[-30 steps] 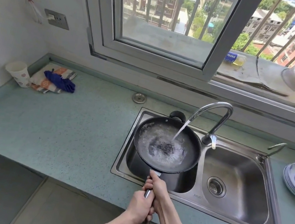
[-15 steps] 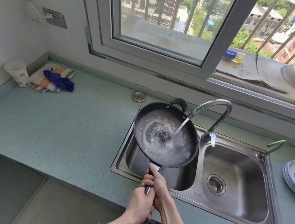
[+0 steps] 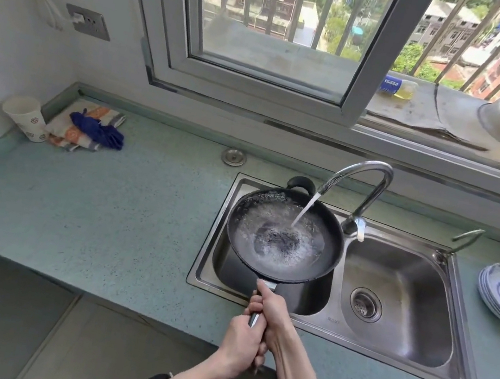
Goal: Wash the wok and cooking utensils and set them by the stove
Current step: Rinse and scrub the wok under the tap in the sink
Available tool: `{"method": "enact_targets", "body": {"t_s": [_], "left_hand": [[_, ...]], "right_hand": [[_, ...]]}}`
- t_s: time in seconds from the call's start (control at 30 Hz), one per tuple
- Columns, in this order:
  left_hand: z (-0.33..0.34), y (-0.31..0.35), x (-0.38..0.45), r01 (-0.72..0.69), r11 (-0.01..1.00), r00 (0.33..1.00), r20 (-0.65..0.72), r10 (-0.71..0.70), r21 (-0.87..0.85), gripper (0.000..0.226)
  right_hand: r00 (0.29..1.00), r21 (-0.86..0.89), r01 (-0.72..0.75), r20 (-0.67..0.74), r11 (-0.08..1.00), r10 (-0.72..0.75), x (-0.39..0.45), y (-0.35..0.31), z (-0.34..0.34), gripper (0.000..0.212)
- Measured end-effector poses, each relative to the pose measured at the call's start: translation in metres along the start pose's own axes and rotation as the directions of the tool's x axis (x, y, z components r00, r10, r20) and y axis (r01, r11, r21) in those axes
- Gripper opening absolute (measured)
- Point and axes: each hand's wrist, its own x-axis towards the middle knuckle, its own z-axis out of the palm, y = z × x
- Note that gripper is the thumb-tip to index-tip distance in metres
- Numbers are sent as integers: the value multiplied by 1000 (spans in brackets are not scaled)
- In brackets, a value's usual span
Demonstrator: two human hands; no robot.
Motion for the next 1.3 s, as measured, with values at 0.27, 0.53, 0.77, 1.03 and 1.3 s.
{"method": "enact_targets", "body": {"t_s": [0.27, 0.53, 0.77, 1.03, 1.3], "left_hand": [[3, -3, -5, -42, 999, 999, 9, 42, -14, 39], [-4, -2, -5, -132, 989, 989, -51, 135, 67, 28], [-1, 20, -10, -148, 978, 977, -132, 168, 148, 36], [-7, 7, -9, -28, 999, 1000, -9, 28, 37, 29], [-1, -7, -8, -22, 999, 997, 79, 19, 27, 32]], "right_hand": [[994, -148, 110, 25, 983, -108, 0, 3, -7, 30], [982, -23, 91, 170, 996, -85, 1, 4, -4, 31], [976, 148, -105, 207, 983, 73, -6, -12, 11, 32], [999, 77, -36, 33, 996, 34, 1, 5, 5, 30], [997, -34, 72, -11, 997, -72, -5, 11, -13, 32]]}}
